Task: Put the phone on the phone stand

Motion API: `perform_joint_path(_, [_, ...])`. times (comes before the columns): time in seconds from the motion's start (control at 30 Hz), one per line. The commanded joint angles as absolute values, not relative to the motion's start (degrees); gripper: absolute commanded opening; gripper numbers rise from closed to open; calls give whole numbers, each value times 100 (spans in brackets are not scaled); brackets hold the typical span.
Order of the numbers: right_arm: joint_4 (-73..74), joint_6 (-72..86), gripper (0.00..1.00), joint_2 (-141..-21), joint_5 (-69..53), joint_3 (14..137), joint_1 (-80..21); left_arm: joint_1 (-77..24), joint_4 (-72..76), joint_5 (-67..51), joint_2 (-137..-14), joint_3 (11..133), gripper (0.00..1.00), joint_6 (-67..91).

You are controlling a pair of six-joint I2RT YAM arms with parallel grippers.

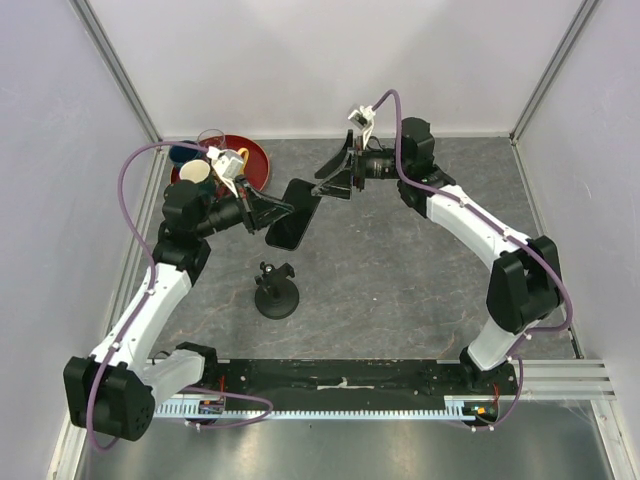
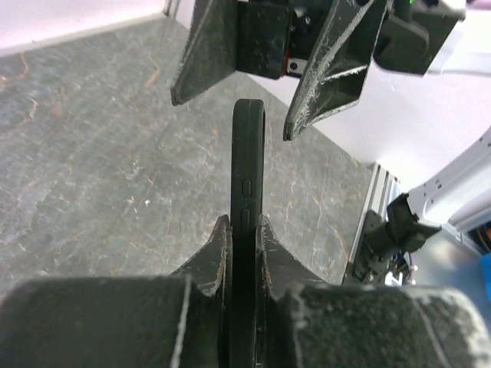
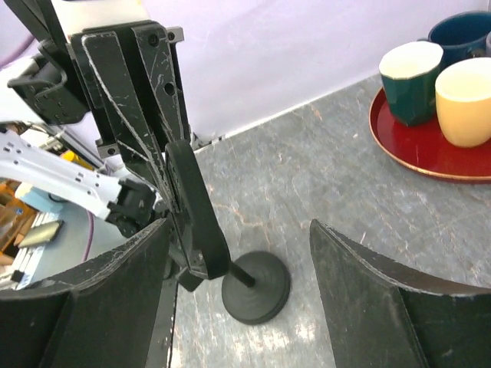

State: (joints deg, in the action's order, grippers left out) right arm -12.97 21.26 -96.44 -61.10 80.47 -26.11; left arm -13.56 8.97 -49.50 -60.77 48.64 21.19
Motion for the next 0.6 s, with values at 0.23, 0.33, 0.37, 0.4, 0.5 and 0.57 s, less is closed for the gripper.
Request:
perform_joint_path(0.23, [-3102,3454,74,-10037,-5985,8200,-3006,-1020,2645,-5203,-5889,4658,2,3296])
perform_joint_path(0.33, [-3400,3752,70,-10099,-6020,8183,-3032,-1011,2768,-5203,-5845,4597,2,3349])
perform_joint_path(0.37, [-3680,3962,68,-10107,-6012,8157,-3032,-1002,2786,-5203,-5845,4588,2,3357])
perform_joint_path(0.4, [-3813,4094,67,-10134,-6020,8139,-3032,-1002,2804,-5229,-5836,4579,2,3384])
perform_joint_path(0.5, [-4297,4499,64,-10204,-6082,8104,-3032,-1002,2874,-5230,-5827,4553,2,3410])
perform_joint_path(0.57, [-4438,4588,62,-10230,-6117,8104,-3041,-993,2900,-5230,-5827,4544,2,3428])
